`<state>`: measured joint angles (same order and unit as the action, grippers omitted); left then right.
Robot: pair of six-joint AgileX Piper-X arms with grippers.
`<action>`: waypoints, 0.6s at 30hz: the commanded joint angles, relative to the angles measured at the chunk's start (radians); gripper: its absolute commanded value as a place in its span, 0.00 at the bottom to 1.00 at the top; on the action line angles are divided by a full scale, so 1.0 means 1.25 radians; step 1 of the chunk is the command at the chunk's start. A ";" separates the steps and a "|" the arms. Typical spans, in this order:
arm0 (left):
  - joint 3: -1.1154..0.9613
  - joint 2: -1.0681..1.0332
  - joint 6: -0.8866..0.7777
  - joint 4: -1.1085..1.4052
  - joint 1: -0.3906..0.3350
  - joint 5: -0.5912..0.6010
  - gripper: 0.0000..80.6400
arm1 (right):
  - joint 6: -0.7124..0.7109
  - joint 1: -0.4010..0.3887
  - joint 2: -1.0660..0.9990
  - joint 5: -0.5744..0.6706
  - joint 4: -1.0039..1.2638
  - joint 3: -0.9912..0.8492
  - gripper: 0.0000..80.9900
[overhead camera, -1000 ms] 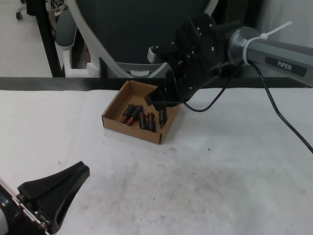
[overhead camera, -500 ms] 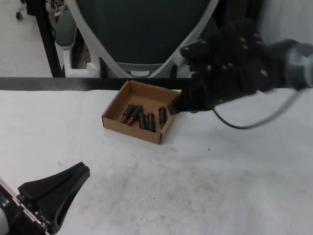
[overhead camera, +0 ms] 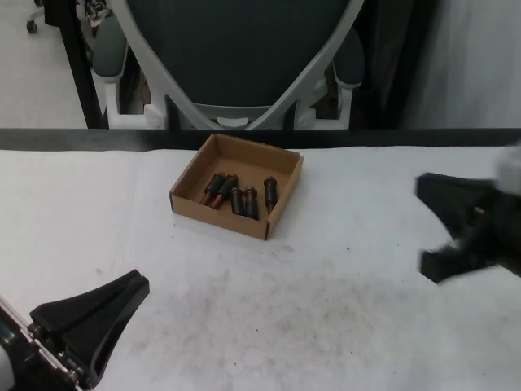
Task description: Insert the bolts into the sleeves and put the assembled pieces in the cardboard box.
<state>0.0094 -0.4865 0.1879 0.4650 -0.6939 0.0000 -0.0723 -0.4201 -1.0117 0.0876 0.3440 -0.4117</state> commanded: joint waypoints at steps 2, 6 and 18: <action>-0.008 0.005 -0.006 0.003 -0.004 -0.005 0.01 | 0.044 0.003 0.242 -0.027 0.078 0.195 0.00; -0.008 0.005 -0.006 0.014 -0.004 -0.005 0.01 | 0.058 0.003 0.416 -0.070 0.069 0.300 0.00; -0.008 0.005 0.079 0.051 0.004 -0.158 0.01 | 0.072 0.005 0.726 -0.129 -0.302 0.329 0.00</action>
<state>0.0094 -0.4865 0.2300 0.5001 -0.6939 -0.1420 0.0281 -0.4201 -0.1514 -0.0529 0.0183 0.0105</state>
